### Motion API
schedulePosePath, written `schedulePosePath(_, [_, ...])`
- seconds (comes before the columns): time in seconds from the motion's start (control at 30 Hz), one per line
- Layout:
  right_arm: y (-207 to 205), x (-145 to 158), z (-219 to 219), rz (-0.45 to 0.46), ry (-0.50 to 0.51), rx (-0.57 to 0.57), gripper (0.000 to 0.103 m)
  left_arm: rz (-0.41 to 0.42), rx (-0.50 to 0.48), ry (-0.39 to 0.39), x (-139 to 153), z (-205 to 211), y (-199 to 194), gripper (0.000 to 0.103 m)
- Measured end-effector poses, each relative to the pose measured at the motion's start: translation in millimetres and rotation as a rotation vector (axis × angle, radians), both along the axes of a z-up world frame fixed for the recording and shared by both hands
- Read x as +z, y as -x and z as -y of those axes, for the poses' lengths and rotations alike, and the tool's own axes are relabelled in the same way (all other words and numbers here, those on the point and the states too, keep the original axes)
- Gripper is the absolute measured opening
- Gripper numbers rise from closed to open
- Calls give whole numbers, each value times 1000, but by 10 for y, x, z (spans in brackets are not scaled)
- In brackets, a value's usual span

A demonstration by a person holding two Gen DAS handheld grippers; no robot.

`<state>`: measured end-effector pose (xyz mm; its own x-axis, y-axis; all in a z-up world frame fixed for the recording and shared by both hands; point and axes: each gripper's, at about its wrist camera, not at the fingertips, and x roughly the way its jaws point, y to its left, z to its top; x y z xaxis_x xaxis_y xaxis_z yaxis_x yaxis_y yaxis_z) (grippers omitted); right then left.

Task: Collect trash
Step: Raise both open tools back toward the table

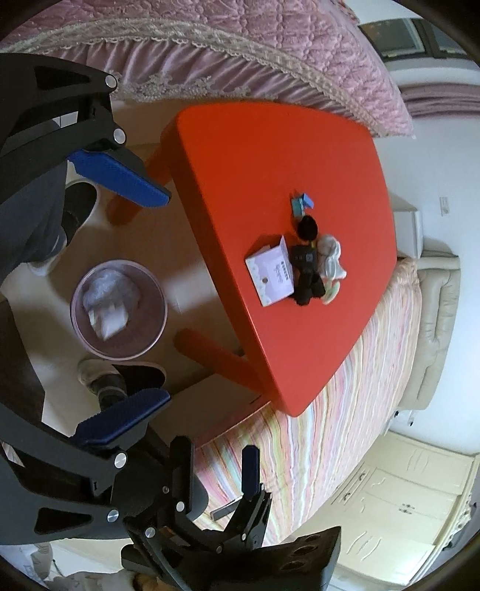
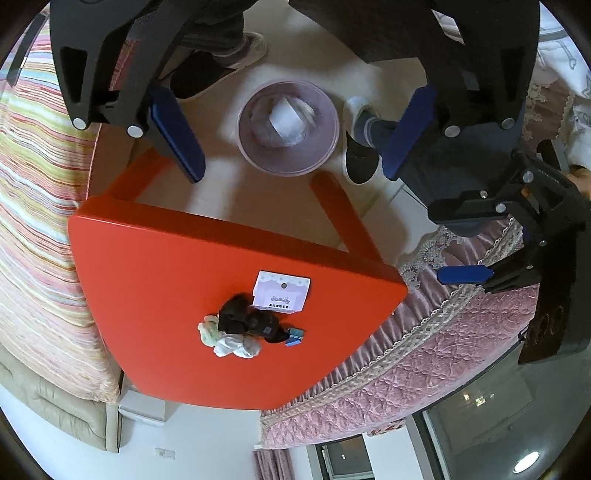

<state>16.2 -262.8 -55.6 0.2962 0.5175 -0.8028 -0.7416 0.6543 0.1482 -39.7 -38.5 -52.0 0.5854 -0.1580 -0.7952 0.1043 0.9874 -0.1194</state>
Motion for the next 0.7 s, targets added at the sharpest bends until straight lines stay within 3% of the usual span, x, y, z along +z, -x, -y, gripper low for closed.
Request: schedulePosePath(0.7, [-29, 38, 48, -2, -20, -25, 96, 7, 33, -10, 27, -94, 17, 95])
